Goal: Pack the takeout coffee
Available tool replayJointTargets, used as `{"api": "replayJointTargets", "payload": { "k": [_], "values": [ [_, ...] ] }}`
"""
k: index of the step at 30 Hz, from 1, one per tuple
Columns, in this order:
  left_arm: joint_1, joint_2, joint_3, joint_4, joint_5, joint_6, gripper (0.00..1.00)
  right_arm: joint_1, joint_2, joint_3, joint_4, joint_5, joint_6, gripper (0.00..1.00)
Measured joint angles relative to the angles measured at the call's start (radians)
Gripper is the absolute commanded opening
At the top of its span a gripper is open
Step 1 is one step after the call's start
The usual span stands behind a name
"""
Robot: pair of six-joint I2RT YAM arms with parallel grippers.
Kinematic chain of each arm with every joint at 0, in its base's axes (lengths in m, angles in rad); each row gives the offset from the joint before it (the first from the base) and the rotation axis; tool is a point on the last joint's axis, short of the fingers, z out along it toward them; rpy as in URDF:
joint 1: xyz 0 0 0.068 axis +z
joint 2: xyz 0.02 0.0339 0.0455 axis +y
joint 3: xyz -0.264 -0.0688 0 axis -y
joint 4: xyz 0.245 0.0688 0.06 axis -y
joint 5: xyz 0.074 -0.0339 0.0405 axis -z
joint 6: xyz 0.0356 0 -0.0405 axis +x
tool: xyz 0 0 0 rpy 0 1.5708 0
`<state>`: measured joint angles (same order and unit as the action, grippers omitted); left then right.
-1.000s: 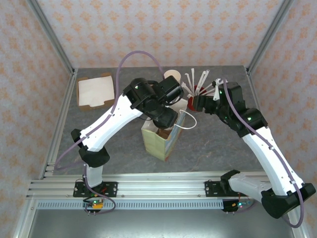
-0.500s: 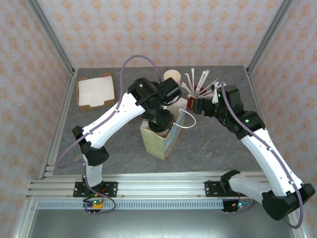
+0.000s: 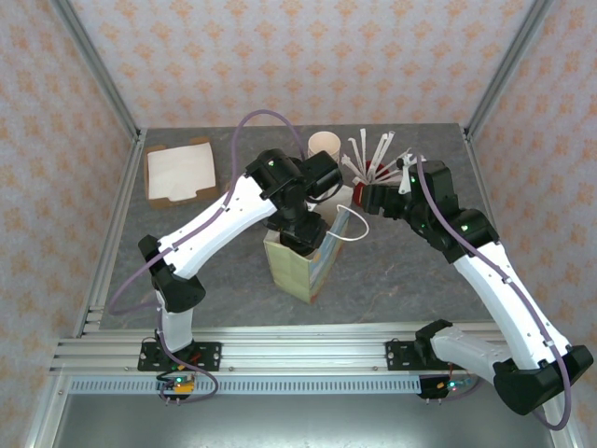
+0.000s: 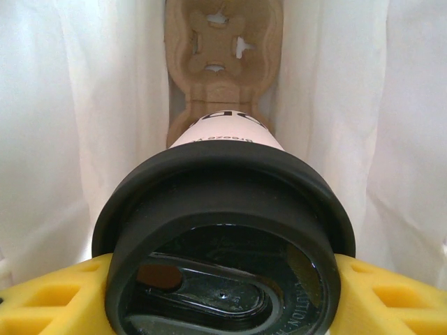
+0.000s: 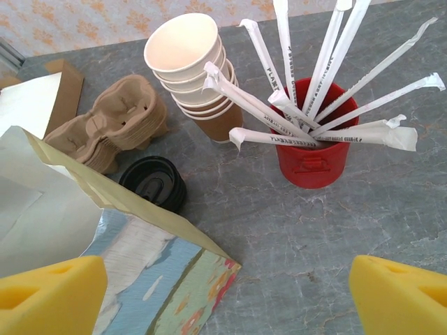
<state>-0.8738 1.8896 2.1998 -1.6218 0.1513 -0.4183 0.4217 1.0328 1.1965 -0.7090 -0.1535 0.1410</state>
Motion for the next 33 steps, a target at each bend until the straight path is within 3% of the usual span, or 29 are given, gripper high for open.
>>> {"api": "replayJointTargets", "payload": {
  "k": [33],
  "values": [
    [0.040, 0.062, -0.137, 0.000, 0.002, 0.047, 0.45, 0.000, 0.000, -0.034, 0.011, -0.005, 0.001, 0.90]
  ]
}}
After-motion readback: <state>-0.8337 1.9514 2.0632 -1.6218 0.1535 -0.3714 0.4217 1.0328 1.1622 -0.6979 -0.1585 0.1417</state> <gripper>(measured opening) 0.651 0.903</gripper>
